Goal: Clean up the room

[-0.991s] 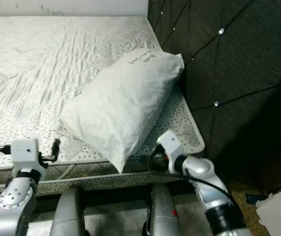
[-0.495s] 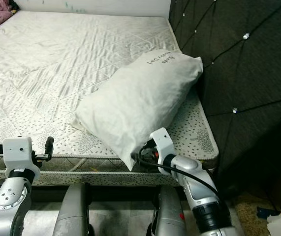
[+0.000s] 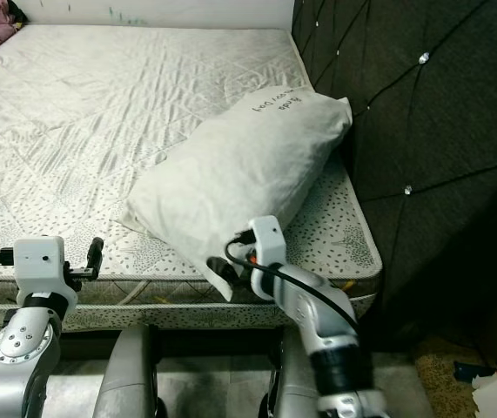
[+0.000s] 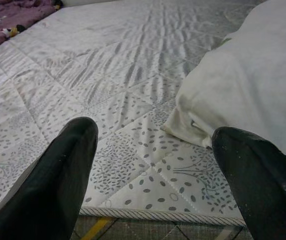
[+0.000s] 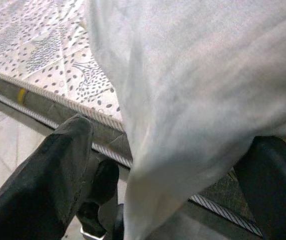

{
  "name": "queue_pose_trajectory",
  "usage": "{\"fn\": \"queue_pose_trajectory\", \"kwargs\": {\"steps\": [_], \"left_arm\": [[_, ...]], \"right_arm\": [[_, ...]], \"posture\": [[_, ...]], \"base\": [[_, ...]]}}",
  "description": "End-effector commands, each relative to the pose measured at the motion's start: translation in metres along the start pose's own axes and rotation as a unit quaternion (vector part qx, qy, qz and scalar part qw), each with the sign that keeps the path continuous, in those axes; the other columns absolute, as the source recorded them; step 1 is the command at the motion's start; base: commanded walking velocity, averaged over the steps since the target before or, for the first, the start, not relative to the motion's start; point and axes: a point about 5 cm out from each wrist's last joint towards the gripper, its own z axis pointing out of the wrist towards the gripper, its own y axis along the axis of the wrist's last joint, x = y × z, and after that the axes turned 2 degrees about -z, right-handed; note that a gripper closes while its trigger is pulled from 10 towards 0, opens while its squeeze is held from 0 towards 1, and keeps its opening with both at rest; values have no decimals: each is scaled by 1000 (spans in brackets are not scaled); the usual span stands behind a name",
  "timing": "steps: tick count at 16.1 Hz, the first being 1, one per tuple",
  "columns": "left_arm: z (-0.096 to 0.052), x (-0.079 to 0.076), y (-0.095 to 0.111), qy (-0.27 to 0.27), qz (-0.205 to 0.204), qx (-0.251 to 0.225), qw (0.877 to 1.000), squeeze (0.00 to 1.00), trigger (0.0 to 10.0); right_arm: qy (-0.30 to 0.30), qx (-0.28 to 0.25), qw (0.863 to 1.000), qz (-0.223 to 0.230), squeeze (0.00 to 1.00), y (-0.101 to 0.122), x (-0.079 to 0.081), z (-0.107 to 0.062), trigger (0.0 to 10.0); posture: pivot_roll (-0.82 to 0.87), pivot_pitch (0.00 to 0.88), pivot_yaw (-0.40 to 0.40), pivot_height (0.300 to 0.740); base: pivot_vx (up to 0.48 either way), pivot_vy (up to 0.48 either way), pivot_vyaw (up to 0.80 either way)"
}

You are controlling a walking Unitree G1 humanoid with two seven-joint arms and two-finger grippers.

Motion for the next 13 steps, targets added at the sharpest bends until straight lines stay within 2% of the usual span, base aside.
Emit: {"fn": "queue_pose_trajectory", "kwargs": {"steps": [1,3,4,6,7,8,9,10,11,13], "left_arm": [[0,2,6,2,3,-8,1000,0,10000],[0,3,6,3,3,-6,1000,0,10000],[1,3,5,3,3,-6,1000,0,10000],[2,1,7,3,0,-7,1000,0,10000],[1,1,7,3,0,-8,1000,0,10000],[1,1,8,4,-1,-8,1000,0,10000],[2,2,8,5,-1,-10,1000,0,10000],[3,4,9,8,-2,-12,1000,0,10000],[3,4,7,9,-2,-11,1000,0,10000],[4,2,6,7,-3,-9,1000,0,10000]], "right_arm": [[-24,-11,1000,-6,0,8,-3,5,10000],[-53,-18,998,-35,0,12,-4,12,10000],[-75,-22,997,-29,0,13,-7,16,10000],[-158,-40,987,-13,0,14,-19,24,10000],[-173,-47,984,1,0,15,-21,26,2588],[-175,-52,983,8,0,15,-21,26,2588],[-177,-62,982,16,0,15,-20,27,0],[-182,-70,981,20,0,16,-21,28,0],[-225,-92,970,28,0,17,-33,25,0],[-253,-104,961,47,0,18,-42,22,0]], "posture": [[145,34,-5,557],[149,32,-5,557],[149,32,-5,557],[159,28,-7,557],[159,28,-7,557],[169,23,-8,557],[173,16,-9,557],[173,11,-9,557],[172,0,0,557],[168,0,4,557]], "base": [[0,0,0],[0,0,0],[0,0,0],[0,0,0],[0,0,0],[0,0,0],[0,0,0],[0,0,0],[0,0,0],[0,0,0]]}}
